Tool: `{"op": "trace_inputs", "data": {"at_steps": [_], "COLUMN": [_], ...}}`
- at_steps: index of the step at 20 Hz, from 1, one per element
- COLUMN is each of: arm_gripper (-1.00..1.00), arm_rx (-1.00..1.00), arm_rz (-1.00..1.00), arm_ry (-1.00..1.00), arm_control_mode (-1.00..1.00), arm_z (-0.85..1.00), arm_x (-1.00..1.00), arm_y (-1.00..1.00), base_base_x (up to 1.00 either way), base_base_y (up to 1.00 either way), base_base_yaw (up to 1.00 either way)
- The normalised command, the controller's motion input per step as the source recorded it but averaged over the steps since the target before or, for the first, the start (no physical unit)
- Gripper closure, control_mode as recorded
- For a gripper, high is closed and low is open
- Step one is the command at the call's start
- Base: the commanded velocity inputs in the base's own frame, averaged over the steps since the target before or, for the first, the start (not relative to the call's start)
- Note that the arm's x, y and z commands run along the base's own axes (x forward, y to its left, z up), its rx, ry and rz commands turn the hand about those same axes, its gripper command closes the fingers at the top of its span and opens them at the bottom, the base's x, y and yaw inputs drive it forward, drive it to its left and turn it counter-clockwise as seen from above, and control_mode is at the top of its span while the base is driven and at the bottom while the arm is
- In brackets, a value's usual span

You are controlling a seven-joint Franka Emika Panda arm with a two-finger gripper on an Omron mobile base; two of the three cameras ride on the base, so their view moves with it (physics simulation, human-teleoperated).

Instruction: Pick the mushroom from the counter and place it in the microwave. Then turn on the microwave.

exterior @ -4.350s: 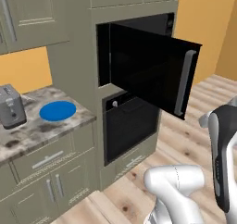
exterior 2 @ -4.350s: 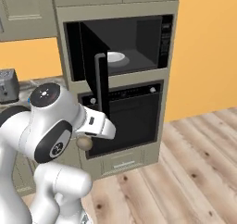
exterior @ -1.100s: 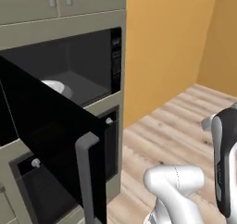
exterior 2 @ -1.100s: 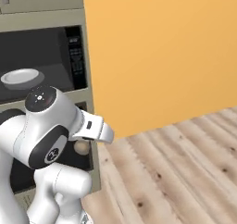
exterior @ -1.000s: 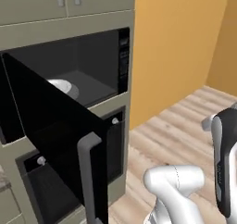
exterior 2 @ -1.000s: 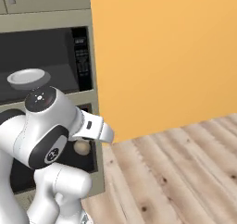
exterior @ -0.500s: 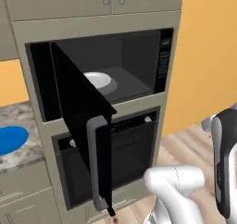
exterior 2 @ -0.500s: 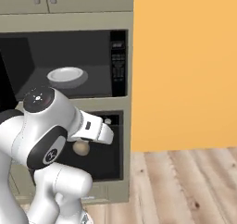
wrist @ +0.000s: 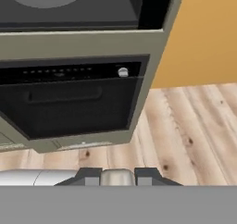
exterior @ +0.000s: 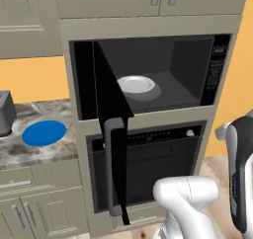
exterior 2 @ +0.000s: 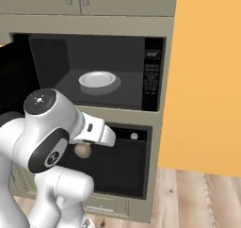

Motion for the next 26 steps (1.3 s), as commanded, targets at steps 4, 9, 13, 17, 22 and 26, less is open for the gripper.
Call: {"op": "trace_inputs", "data": {"at_steps": [4,9,13,17,22,26], "arm_gripper": [1.0,1.0,1.0,1.0,1.0,1.0], "arm_rx": [0.0,0.0,0.0,0.0,0.0,0.0], "arm_rz": [0.0,0.0,0.0,0.0,0.0,0.0], "arm_ry": [0.0,0.0,0.0,0.0,0.0,0.0], "arm_control_mode": [1.0,1.0,1.0,1.0,1.0,1.0], "arm_z": [0.0,0.0,0.0,0.0,0.0,0.0], "arm_x": [0.0,0.0,0.0,0.0,0.0,0.0], "arm_y": [0.0,0.0,0.0,0.0,0.0,0.0], "base_base_x": [0.45,0.34,0.34,0.42,0.13,0.0], "base_base_y": [-0.16,-0.2,-0.26,-0.24,-0.28,-0.33], "base_base_yaw": [0.28,0.16,0.09,0.06,0.08,0.05]}}
